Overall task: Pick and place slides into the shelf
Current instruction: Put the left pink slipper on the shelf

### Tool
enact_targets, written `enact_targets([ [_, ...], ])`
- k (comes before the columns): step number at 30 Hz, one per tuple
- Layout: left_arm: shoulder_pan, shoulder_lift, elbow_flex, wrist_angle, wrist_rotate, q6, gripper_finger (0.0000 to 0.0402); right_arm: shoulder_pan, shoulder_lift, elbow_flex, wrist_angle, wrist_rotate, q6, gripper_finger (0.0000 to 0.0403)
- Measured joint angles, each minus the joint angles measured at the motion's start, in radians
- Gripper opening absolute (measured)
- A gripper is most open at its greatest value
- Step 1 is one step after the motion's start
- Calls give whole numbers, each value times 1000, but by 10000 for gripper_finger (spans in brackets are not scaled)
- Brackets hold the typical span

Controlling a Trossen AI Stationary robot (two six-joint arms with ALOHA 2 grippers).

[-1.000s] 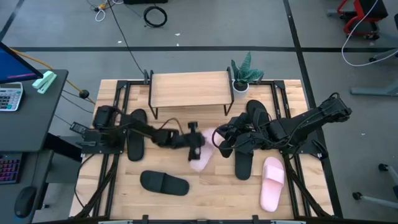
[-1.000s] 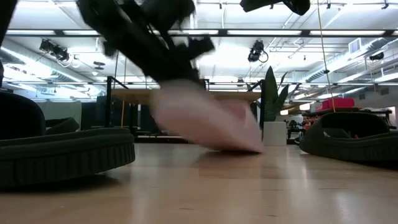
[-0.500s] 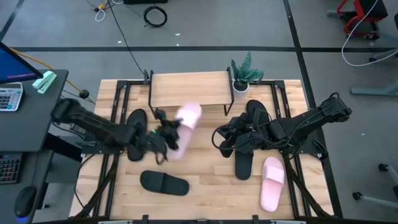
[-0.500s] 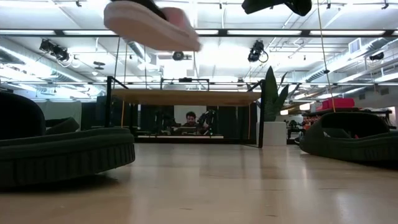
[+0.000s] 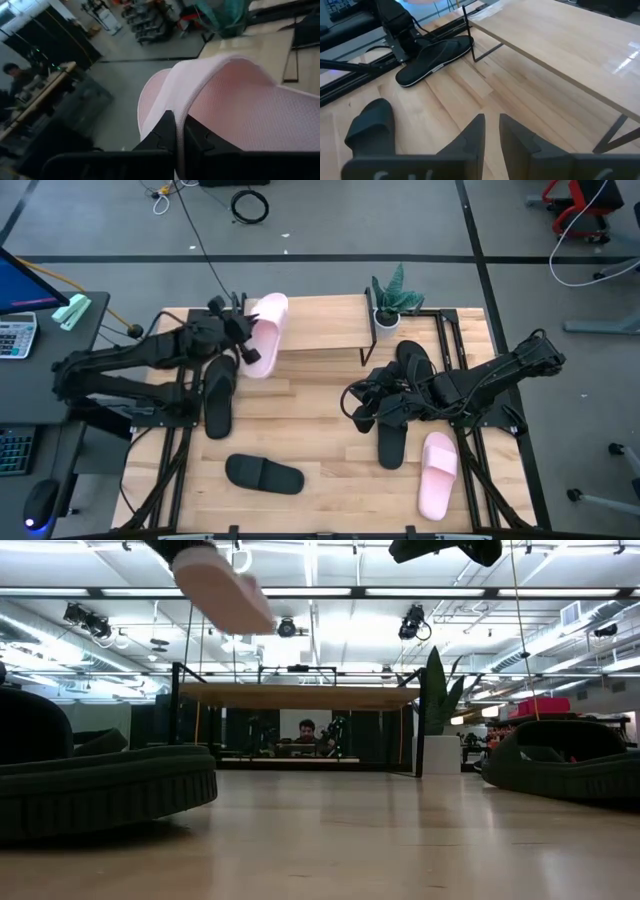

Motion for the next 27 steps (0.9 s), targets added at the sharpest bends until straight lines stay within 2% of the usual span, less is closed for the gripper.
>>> enact_targets([
  [4,116,26,-112,115,-5,39,11,0,0,0,-1,0,4,63],
  [8,192,32,-243,344,1,104,11,0,0,0,0,0,-1,63],
  [13,262,32,-347,535,102,106,11,0,0,0,0,5,-7,63],
  [16,299,36,-352,550,114,106,11,0,0,0,0,6,-29,63],
  [23,380,44,-353,520,216,101,12,0,0,0,0,6,-36,63],
  [27,411,68,-353,518,232,106,11,0,0,0,0,5,-37,63],
])
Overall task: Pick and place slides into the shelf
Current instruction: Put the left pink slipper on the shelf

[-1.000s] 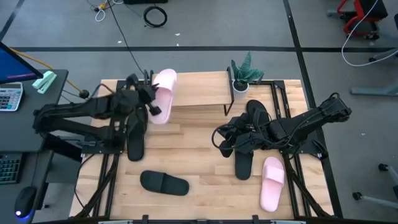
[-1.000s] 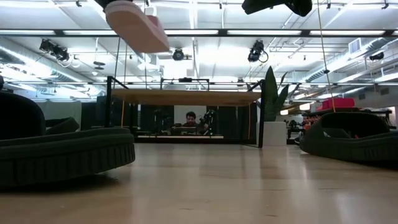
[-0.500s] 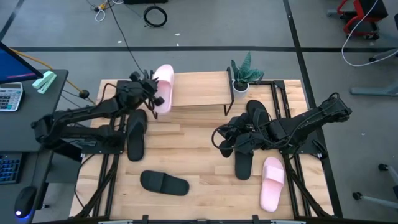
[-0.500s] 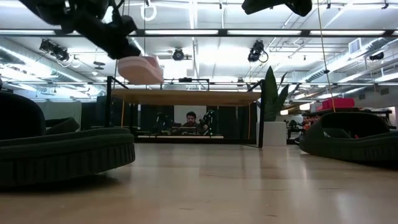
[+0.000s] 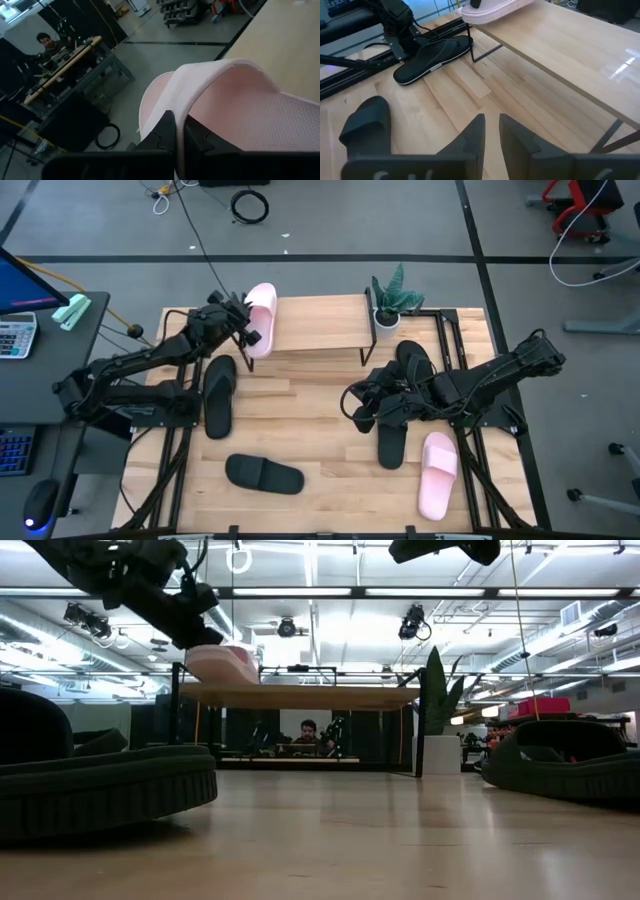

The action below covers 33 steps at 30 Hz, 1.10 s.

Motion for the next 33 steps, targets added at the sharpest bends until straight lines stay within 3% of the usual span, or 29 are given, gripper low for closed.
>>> enact_targets([
  [13,38,119,4,54,14,0,19,0,0,0,0,-1,-1,63],
  [25,38,119,3,74,-22,57,86,0,0,0,0,-1,-11,63],
  [33,38,120,0,96,-55,55,97,0,0,0,0,-1,-19,63],
])
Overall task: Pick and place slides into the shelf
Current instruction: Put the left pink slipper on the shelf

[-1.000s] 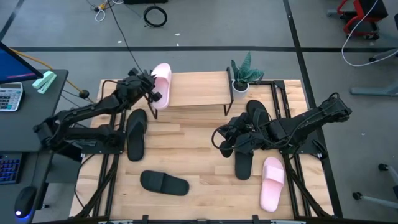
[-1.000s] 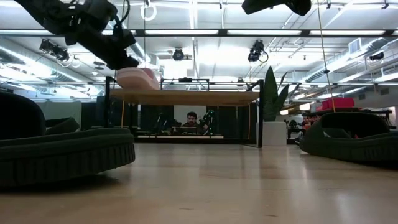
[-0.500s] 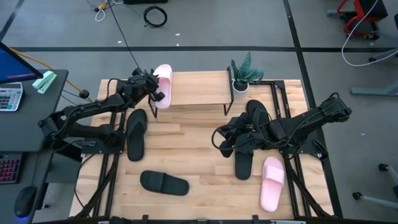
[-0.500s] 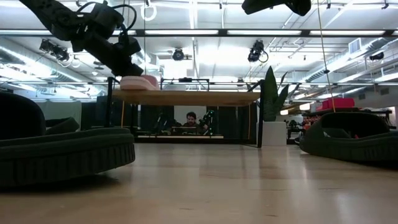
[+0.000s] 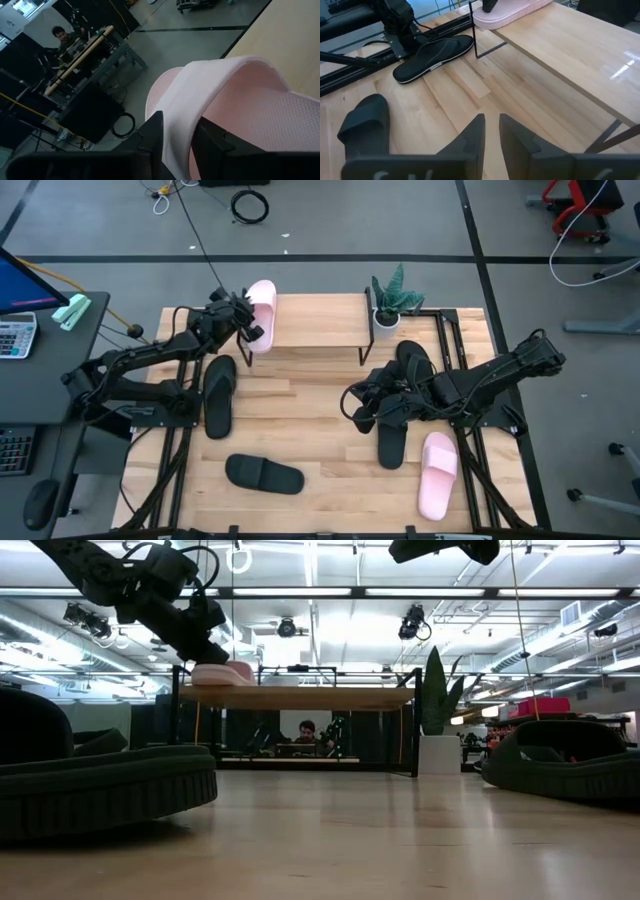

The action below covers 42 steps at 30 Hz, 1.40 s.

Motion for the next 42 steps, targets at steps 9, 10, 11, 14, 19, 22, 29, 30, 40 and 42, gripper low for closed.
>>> enact_targets([
  [9,-19,-10,-1,0,-7,-46,102,0,0,0,0,0,0,63],
  [10,-21,-18,-1,0,-10,-49,105,0,0,0,0,0,0,63],
  [11,-23,-24,-1,2,-14,-49,109,0,0,0,0,0,0,63],
  [14,-29,-33,18,-33,-18,-65,123,0,0,0,0,0,0,63],
  [19,-45,-42,109,-180,-18,-131,154,0,0,0,0,0,-1,63],
  [22,-47,-42,185,-336,-14,-194,170,0,0,0,0,0,-1,63],
  [29,-46,-42,268,-486,-11,-295,187,0,0,0,0,0,0,63],
  [30,-46,-42,267,-487,-3,-303,187,0,0,0,0,0,3,63],
  [40,-47,6,266,-511,46,-397,173,1,0,0,0,0,10,63],
  [42,-47,8,267,-510,46,-397,173,1,0,0,0,0,11,63],
])
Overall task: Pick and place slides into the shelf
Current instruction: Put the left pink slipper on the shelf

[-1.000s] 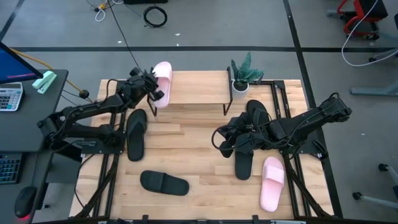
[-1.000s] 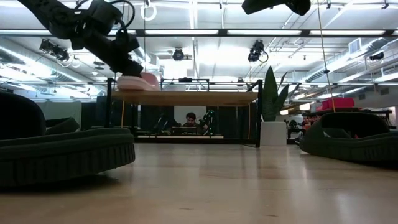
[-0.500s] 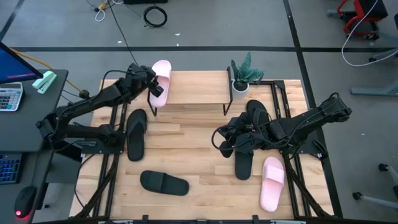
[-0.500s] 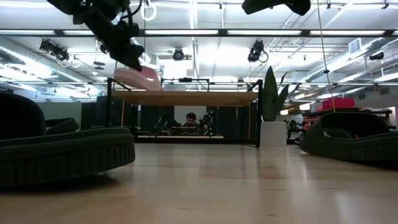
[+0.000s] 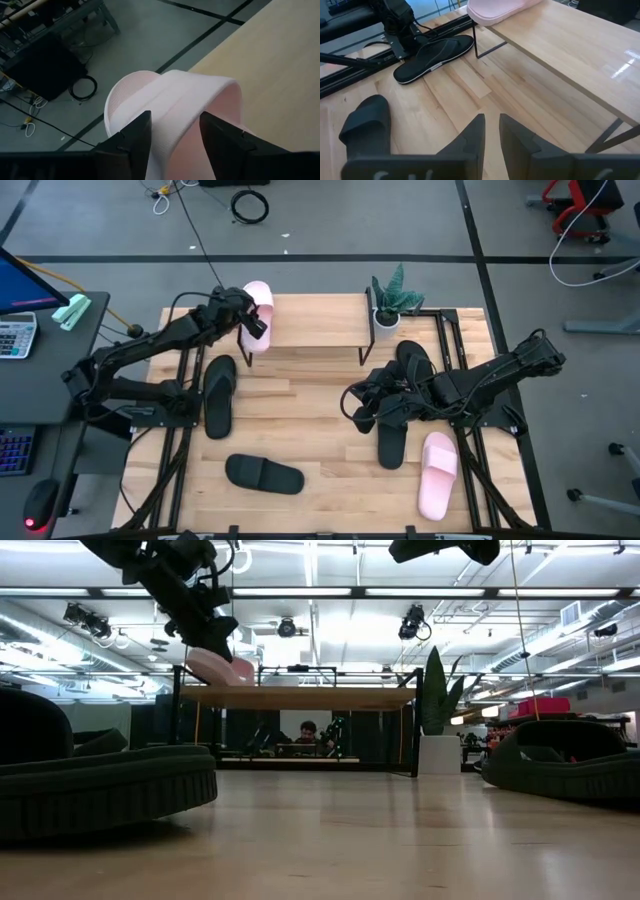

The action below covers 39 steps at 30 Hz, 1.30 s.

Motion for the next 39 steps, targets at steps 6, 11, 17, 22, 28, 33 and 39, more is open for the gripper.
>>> enact_targets([
  [6,6,2,0,0,2,1,172,0,0,0,0,0,0,63],
  [11,19,12,0,2,5,-9,161,0,0,0,0,0,-1,63],
  [17,26,13,0,6,-1,-25,82,0,0,0,0,0,-2,63],
  [22,23,13,-1,19,-8,-25,16,0,0,0,0,0,-2,63],
  [28,-30,15,-5,97,-3,-20,12,0,0,0,0,0,-4,63],
  [33,-66,15,-5,104,0,52,16,0,0,0,0,0,-4,63],
  [39,-64,15,-5,64,-2,79,12,0,0,0,0,0,-9,63],
])
